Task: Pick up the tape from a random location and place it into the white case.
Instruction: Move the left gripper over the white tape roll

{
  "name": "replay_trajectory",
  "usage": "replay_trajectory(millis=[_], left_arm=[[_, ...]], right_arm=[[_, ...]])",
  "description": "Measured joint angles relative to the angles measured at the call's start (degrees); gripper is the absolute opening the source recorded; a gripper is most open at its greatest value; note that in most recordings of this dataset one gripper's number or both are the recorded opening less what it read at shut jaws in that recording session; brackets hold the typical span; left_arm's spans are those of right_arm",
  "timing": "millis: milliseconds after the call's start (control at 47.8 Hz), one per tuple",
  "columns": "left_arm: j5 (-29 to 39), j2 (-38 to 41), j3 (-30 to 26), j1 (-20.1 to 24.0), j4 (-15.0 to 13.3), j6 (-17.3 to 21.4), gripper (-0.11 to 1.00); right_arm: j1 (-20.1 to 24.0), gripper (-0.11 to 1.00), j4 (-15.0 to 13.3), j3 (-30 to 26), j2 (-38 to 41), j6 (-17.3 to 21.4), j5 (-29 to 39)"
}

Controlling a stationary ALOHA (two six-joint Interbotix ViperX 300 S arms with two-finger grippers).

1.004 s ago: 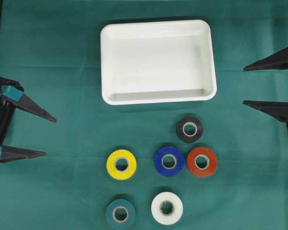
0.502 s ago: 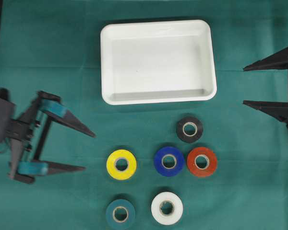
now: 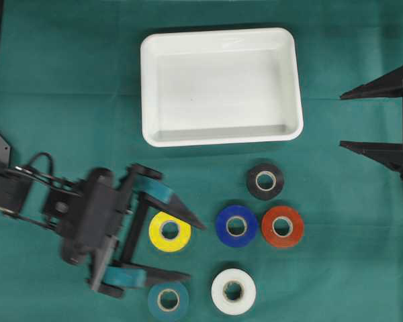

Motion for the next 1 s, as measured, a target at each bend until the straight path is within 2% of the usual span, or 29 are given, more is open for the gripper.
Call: replay_trajectory(millis=[335,732,878,1004], left_arm=[[5.98,8.88,-12.13,-0.26,0.0,0.44,0.98],[13.01,11.95,-17.31,0.0,0.0,0.18,0.98],[19.34,13.71,-20.21,-0.09,0.0,0.18,0.98],[29.27,16.44,-24.52,-0.09,0.0,0.18,0.98]], right_arm=[[0.0,0.91,0.0,0.0,0.09,0.0,0.0],[0.0,0.91,-0.18,0.0,0.09,-0.26,0.09],[0.0,0.91,-0.18,-0.18,0.09,-0.26,0.79],[0.0,0.91,-0.26,-0.79,0.09,-0.26,1.76]])
